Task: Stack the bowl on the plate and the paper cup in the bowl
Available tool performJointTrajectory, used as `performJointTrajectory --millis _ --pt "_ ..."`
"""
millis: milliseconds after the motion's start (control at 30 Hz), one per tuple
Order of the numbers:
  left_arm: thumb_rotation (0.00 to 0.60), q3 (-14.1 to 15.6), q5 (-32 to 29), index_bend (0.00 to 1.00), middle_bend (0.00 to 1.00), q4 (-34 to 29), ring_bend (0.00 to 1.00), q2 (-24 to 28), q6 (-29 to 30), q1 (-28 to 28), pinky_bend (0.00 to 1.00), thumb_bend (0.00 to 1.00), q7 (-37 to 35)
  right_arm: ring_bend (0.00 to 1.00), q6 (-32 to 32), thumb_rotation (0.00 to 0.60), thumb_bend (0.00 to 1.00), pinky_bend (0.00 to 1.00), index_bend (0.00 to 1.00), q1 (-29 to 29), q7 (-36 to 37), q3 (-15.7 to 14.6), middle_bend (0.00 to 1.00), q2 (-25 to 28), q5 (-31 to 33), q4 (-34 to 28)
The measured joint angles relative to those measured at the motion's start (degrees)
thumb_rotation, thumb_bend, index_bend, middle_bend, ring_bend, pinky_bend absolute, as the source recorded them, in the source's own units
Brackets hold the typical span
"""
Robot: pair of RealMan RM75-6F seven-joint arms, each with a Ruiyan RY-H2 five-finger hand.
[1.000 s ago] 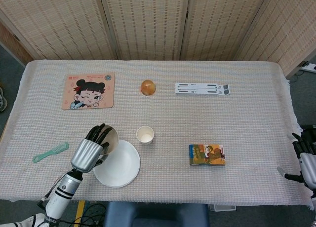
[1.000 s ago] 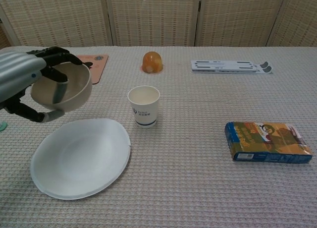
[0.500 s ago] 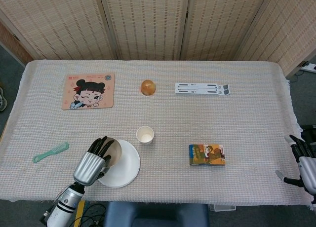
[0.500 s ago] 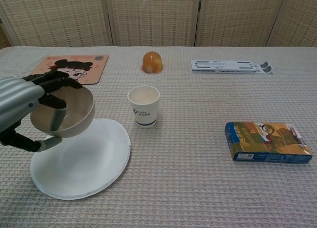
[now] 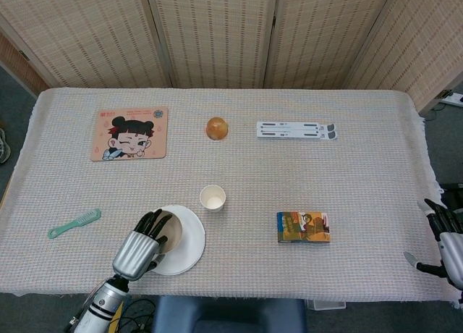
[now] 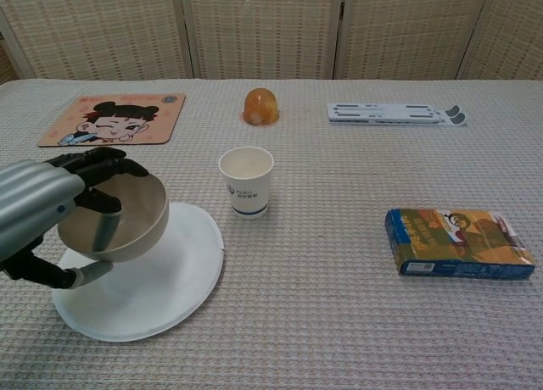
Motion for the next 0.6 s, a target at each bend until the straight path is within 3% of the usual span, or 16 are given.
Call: performJointTrajectory --millis 600 --pt "0.6 -0.2 0.31 0.67 0.16 6.59 0.0 -1.68 -1.24 1.6 0.16 0.31 -8.11 0.0 0.27 0.6 0.21 0.0 0.0 -0.06 -1.56 -0.13 0.0 -0.38 0.35 -0.39"
